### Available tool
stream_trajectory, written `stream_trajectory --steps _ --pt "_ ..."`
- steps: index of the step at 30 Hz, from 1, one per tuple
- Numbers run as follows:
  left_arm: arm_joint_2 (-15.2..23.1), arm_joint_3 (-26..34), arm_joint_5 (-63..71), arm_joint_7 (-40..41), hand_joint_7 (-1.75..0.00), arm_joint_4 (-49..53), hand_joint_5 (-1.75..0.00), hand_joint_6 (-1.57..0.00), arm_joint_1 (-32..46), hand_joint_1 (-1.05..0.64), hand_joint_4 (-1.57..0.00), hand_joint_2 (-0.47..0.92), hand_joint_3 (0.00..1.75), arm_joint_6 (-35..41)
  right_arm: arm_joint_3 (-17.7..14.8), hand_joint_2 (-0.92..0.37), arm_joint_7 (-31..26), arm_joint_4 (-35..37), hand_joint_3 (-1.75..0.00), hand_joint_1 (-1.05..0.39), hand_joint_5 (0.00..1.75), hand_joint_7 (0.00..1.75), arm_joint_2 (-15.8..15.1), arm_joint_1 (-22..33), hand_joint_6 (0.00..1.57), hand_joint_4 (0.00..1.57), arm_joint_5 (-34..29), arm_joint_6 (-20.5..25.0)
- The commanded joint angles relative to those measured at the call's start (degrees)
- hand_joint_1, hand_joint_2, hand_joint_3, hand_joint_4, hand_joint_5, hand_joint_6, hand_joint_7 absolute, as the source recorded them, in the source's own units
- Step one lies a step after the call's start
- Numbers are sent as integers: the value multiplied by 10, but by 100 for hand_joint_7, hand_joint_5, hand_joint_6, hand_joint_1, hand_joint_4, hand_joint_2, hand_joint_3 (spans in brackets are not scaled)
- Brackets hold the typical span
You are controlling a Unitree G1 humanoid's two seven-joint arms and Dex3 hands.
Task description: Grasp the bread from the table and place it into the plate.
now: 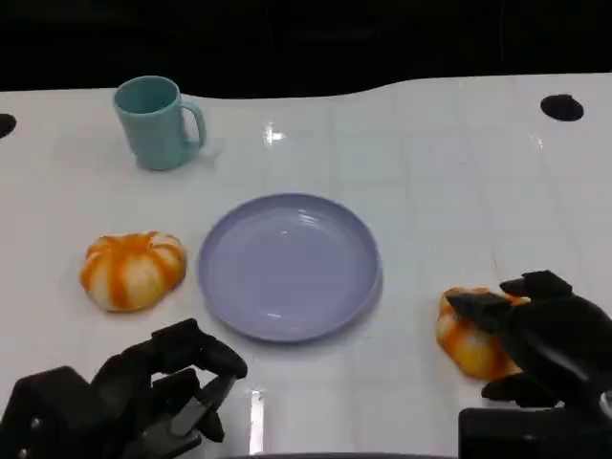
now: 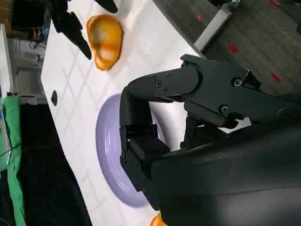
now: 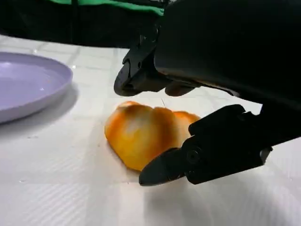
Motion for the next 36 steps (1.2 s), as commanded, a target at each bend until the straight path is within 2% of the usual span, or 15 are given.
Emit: stream_trajectory --steps 1,7,8,11,12,13,14,15,16,17,19,20,23,28,36 --pt "1 4 2 4 -133 -6 -175 -63 5 -42 -65 92 47 -4 16 -91 -19 54 -2 -54 49 0 2 -33 32 4 4 9" --pt "0 2 6 7 -133 -10 -175 -63 7 -43 -65 92 47 -3 42 -92 -50 129 -6 -54 47 1 16 -71 35 7 7 17" --pt "0 2 7 7 -133 -10 -175 -63 8 -43 -65 92 47 -4 42 -92 -70 142 -6 -53 44 2 20 -75 39 13 11 12" --pt "-1 1 7 9 -132 -12 -175 -63 9 -44 -65 92 46 -3 28 -90 -145 180 -1 -38 34 9 35 -85 77 63 42 -22" --pt "-1 2 5 9 -132 -12 -175 -64 9 -44 -65 92 46 -3 24 -90 -174 194 -1 -31 47 13 39 -89 93 80 55 -41" --pt "-1 2 5 9 -132 -11 -175 -64 9 -44 -65 92 46 -3 19 -90 -202 209 -1 -22 89 16 43 -93 112 88 70 -63" --pt "-1 2 4 8 -132 -11 -175 -64 9 -44 -65 92 46 -3 17 -91 -222 221 -3 -16 117 19 44 -97 121 90 80 -78" --pt "-1 2 4 8 -131 -12 -175 -64 9 -44 -65 92 46 -3 15 -91 -240 231 -3 -14 132 21 45 -100 125 91 92 -100" --pt "-1 1 4 9 -131 -14 -175 -64 9 -44 -65 92 46 -1 15 -88 -257 240 -17 -8 157 59 44 -103 119 94 102 -121" --pt "-1 1 5 10 -132 -15 -175 -64 9 -45 -66 92 46 1 16 -73 -270 248 -50 -6 166 98 43 -106 105 96 107 -136" --pt "0 1 5 8 -131 -14 -175 -65 9 -45 -66 92 46 -1 18 -46 -286 256 -103 -6 173 146 41 -112 87 97 111 -152" --pt "0 2 4 7 -131 -12 -175 -64 9 -45 -66 92 46 -3 19 -41 -289 258 -113 -7 174 155 40 -115 83 96 111 -155" --pt "0 2 4 8 -131 -12 -175 -64 9 -45 -66 92 46 0 20 -36 -293 261 -122 -7 175 162 38 -120 79 95 118 -169" --pt "-1 -1 8 12 -130 -15 -175 -64 8 -45 -64 92 45 4 21 -30 -291 262 -127 -5 175 158 41 -124 80 95 128 -182" --pt "-4 -1 6 15 -131 -19 -175 -65 9 -45 -65 92 45 10 16 -34 -274 230 -121 -4 175 164 49 -123 76 94 146 -185"
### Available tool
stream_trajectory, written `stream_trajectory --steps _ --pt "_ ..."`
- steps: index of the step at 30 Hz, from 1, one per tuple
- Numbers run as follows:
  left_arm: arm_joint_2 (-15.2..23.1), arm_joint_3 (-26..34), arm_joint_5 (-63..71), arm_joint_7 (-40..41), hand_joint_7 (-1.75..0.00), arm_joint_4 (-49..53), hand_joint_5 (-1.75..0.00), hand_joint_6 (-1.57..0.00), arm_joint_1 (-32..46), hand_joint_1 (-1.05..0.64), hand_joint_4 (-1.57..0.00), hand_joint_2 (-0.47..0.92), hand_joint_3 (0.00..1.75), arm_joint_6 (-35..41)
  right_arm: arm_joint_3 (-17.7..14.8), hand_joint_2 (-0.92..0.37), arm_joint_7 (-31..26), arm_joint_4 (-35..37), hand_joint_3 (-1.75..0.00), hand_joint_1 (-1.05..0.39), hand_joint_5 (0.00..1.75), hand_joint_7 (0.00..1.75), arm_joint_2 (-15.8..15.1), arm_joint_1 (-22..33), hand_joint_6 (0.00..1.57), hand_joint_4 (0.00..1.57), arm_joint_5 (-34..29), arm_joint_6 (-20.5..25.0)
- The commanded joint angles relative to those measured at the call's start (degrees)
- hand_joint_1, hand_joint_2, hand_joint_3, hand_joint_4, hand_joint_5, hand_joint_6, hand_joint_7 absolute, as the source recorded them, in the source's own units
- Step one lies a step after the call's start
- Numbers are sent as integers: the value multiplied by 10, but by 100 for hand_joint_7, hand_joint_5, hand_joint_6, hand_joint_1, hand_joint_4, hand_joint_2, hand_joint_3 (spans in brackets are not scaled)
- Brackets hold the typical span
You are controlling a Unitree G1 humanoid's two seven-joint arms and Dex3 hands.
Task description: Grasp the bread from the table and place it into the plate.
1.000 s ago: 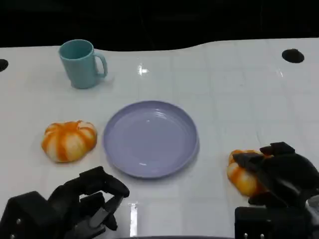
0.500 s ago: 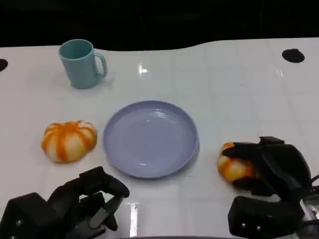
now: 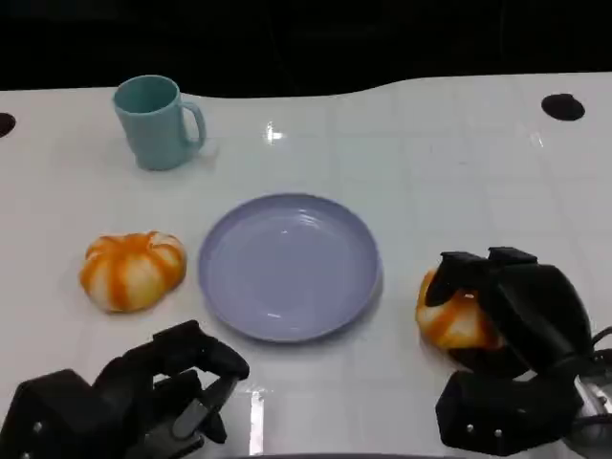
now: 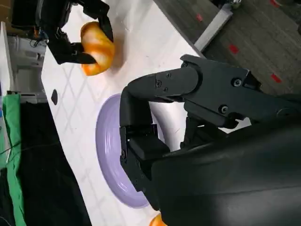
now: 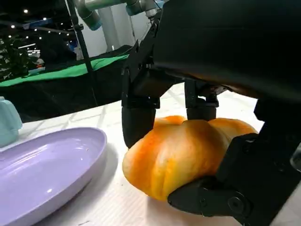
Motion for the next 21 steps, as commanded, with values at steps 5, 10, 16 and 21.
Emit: stream_trajectory --steps 5,10,16,21 --pt "4 1 4 4 -131 -10 -175 -64 8 -44 -65 92 46 0 -9 -29 19 -50 -130 0 175 165 -3 -6 76 97 39 -36" --pt "6 1 8 6 -132 -15 -175 -63 12 -43 -65 92 46 0 -10 -29 38 -72 -131 -4 175 153 8 -18 80 97 53 -39" --pt "5 0 8 6 -132 -17 -175 -63 12 -43 -64 92 47 2 -9 -24 36 -71 -139 -7 175 159 29 -41 81 100 59 -48" --pt "3 -4 12 7 -133 -13 -175 -63 10 -43 -64 92 47 -2 -6 -20 44 -63 -145 -8 175 174 43 -64 76 100 61 -42"
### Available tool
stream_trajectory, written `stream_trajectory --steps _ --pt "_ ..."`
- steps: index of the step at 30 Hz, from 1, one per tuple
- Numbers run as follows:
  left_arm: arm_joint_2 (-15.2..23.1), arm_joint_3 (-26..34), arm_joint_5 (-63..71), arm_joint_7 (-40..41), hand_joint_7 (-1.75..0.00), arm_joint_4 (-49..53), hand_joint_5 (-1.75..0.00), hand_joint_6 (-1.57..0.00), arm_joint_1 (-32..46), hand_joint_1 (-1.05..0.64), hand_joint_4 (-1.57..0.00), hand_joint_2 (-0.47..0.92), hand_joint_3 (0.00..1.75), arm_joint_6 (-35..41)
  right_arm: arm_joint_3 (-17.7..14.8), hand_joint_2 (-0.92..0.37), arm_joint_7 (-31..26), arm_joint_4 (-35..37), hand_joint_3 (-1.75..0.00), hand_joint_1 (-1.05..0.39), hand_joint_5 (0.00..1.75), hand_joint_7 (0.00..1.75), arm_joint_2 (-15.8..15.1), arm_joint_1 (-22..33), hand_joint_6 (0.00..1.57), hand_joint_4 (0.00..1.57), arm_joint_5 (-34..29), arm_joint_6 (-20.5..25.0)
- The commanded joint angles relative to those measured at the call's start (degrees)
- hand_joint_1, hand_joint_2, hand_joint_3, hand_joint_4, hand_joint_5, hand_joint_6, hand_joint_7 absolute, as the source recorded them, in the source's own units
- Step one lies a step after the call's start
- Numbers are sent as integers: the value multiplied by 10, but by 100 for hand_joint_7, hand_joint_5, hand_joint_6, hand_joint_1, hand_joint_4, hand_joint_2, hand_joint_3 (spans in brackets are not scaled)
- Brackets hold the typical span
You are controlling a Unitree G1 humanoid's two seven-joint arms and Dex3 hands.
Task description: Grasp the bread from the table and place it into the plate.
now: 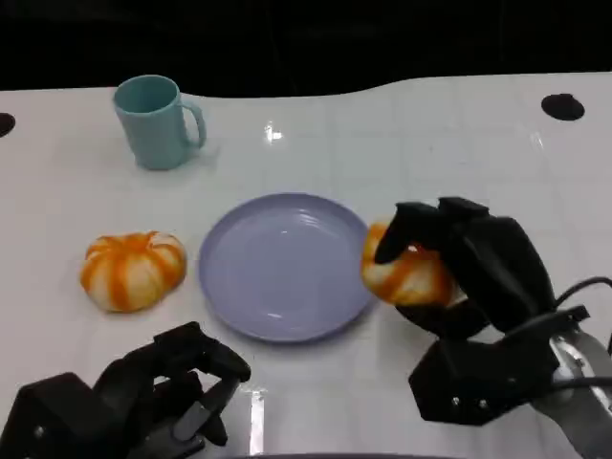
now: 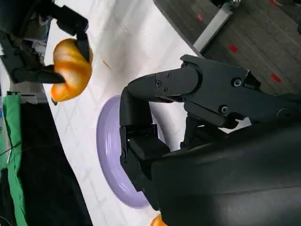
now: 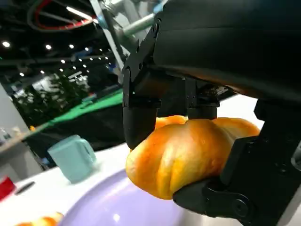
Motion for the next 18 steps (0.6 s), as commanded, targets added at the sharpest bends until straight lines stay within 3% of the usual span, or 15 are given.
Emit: stream_trajectory --steps 1,5,14,18 --pt "2 -3 8 5 -133 -3 -175 -62 2 -43 -64 92 47 -1 -1 -20 3 8 -145 -8 175 174 6 -23 75 100 2 0" --pt "-1 -5 7 8 -134 -2 -175 -62 1 -42 -64 92 47 1 8 -20 -1 27 -142 -3 175 173 13 -41 75 101 -5 -8" --pt "-4 -8 9 9 -134 -3 -175 -62 3 -42 -63 92 46 -2 29 -26 34 90 -132 -9 175 172 50 -89 72 98 11 -11" --pt "-5 -9 8 9 -135 -5 -175 -62 4 -42 -64 92 47 -1 39 -29 11 143 -127 -8 175 174 71 -116 70 97 2 -20"
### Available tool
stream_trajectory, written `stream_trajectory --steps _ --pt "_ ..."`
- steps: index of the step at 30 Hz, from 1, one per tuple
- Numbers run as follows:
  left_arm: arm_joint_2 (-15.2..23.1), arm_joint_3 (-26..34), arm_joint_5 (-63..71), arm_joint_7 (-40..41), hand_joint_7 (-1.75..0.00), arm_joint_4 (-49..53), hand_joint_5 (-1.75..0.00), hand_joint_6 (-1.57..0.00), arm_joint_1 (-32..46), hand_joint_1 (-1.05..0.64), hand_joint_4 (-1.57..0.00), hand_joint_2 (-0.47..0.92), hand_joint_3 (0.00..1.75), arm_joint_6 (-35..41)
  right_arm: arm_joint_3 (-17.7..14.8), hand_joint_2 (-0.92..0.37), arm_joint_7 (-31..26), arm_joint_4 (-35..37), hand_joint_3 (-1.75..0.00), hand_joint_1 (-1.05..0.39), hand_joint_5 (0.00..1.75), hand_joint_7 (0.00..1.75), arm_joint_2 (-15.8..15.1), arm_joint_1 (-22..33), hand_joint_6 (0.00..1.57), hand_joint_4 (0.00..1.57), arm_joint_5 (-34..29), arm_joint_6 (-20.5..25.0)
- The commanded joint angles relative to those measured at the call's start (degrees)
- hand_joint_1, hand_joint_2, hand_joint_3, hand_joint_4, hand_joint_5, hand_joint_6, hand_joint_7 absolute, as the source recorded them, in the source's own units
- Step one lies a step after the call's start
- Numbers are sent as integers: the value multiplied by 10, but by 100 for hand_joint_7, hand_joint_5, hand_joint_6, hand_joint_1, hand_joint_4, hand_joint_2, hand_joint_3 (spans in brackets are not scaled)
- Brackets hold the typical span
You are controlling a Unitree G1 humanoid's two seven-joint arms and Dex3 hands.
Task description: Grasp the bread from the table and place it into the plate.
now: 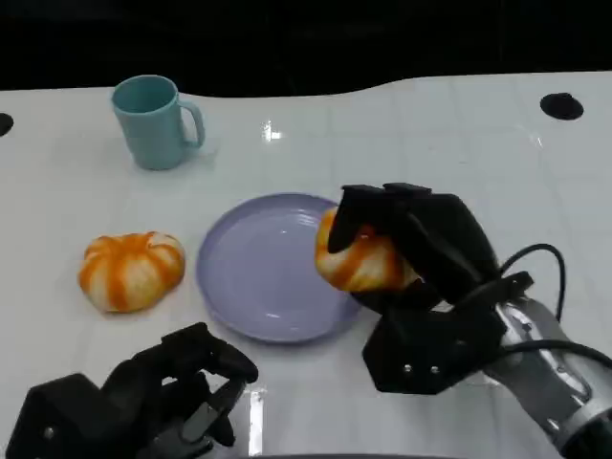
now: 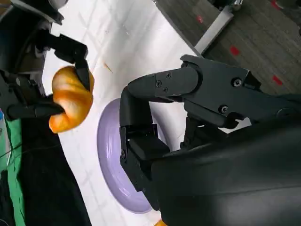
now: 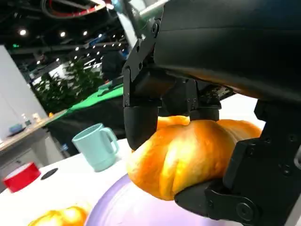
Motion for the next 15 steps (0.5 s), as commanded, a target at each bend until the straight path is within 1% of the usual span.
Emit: stream_trajectory --steps 1,5,13,14,15 --pt "3 2 3 4 -135 -6 -175 -62 5 -42 -64 92 47 0 8 -30 -28 60 -127 -8 175 174 21 -37 70 97 -4 -11" --pt "5 1 7 5 -135 -7 -175 -61 6 -42 -64 92 47 1 16 -31 -45 105 -128 -10 175 175 37 -60 68 96 -9 -12" --pt "1 -3 12 6 -135 -10 -175 -61 8 -41 -63 92 47 1 17 -35 -47 199 -130 -11 175 175 65 -102 68 92 12 -25" --pt "2 -3 14 7 -135 -10 -175 -61 8 -41 -63 92 48 0 16 -35 -41 207 -130 -11 175 172 68 -106 69 91 16 -26" --pt "2 -4 16 7 -135 -10 -175 -61 7 -41 -63 92 48 1 13 -35 -28 213 -131 -11 175 156 70 -109 73 88 25 -25"
